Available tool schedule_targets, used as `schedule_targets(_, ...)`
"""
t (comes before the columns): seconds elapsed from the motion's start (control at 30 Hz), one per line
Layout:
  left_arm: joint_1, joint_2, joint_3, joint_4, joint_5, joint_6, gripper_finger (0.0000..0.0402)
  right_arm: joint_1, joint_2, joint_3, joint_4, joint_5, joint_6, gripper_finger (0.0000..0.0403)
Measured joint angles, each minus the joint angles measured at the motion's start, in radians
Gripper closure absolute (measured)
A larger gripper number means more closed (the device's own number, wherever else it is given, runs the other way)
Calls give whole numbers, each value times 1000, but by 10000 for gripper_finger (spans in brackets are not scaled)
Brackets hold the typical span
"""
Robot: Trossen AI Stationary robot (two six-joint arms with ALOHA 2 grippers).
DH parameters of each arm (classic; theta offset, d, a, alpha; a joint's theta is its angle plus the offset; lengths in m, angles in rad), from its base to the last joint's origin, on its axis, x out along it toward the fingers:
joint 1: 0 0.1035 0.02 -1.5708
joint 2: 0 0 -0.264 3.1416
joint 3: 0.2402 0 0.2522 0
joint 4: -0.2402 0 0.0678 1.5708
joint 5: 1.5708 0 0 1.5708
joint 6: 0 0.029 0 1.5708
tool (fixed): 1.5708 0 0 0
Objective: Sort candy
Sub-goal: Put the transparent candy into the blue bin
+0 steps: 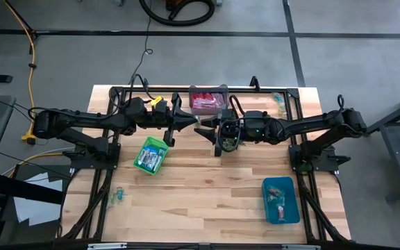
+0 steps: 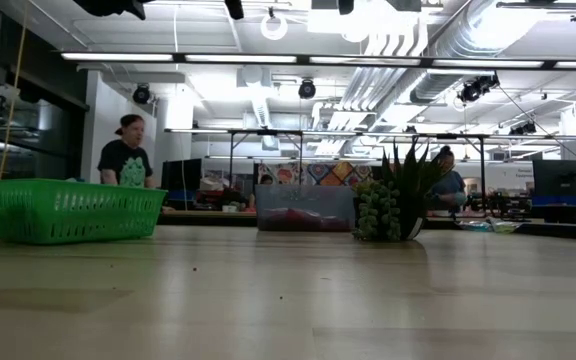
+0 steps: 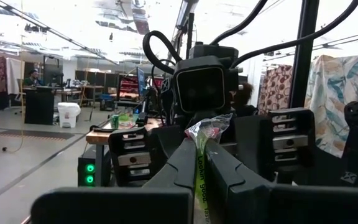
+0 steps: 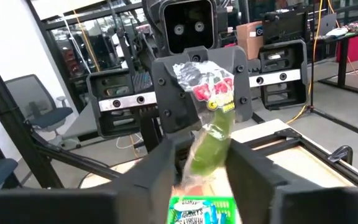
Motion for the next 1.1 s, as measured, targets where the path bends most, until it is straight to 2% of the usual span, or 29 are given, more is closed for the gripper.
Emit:
schedule_targets(0.2,0,0,0,0,3,33,397,0,0,0,-6,6,0,381)
schedule_targets(0.23,0,0,0,0,3,41,393,-1,0,0,-6,6,-4,389)
schedule_targets(0.33,0,0,0,0,2,43,370,0,0,0,-7,3,-8,380)
schedule_targets(0.43,1,-1,1,-8,1,37,336,0,-3,0,-15,-1,-20,391)
schedule_targets(0.5,13,-12,1,-33,2,-20,308,-2,-17,0,-45,-2,-42,397)
schedule_targets(0.67,79,-115,1,-187,14,-88,239,-19,-130,0,-299,27,-49,398)
schedule_targets(0.83,148,-244,2,-468,17,-88,195,-14,-282,0,-646,55,-2,400)
schedule_targets(0.97,170,-298,1,-669,4,-89,186,35,-374,-1,-965,56,163,400)
schedule_targets(1.1,170,-299,1,-747,2,-89,186,159,-408,-2,-1220,55,379,401)
